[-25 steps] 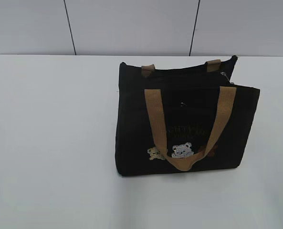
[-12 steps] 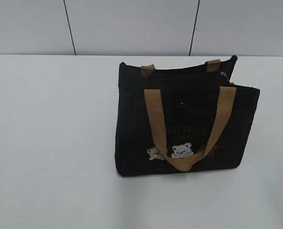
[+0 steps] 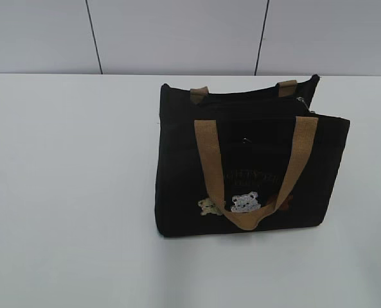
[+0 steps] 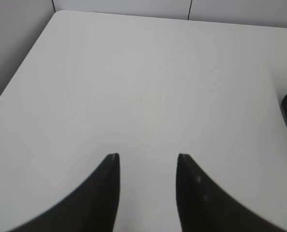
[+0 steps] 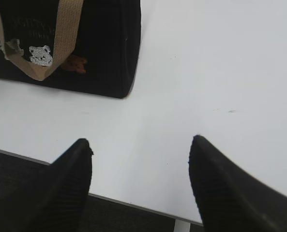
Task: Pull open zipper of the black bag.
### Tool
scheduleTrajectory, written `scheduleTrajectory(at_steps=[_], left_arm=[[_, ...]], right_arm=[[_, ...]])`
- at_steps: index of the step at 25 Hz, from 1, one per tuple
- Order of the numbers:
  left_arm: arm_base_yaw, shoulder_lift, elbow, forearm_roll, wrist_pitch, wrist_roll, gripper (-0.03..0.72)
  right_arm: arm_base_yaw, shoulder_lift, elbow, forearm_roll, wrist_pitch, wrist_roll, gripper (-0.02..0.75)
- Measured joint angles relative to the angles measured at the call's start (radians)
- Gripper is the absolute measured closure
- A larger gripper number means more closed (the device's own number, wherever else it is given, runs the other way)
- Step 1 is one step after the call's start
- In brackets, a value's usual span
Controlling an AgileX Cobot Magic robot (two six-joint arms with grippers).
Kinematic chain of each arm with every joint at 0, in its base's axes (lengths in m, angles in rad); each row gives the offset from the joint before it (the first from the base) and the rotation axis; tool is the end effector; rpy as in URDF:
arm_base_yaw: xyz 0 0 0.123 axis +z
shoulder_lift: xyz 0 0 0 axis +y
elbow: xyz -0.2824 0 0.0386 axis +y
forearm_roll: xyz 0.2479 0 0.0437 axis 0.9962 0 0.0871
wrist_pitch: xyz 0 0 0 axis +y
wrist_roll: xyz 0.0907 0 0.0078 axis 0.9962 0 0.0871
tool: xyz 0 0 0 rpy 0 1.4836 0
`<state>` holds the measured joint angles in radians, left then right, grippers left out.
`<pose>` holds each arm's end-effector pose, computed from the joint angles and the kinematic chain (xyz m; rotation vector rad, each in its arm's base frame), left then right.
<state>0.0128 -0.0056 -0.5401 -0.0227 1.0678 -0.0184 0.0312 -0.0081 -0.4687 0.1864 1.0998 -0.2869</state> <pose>-0.0109 -0.0020 0.2876 -0.0295 2.0054 -0.0305 -0.0055 0.0149 0.2665 -0.3417 2.0642 0.0711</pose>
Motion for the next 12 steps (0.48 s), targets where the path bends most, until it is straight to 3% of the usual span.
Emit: scheduleTrajectory(at_steps=[12], left_arm=[[0.000, 0.000, 0.000, 0.000, 0.000, 0.000, 0.398]], right_arm=[[0.000, 0.000, 0.000, 0.000, -0.001, 0.000, 0.258]])
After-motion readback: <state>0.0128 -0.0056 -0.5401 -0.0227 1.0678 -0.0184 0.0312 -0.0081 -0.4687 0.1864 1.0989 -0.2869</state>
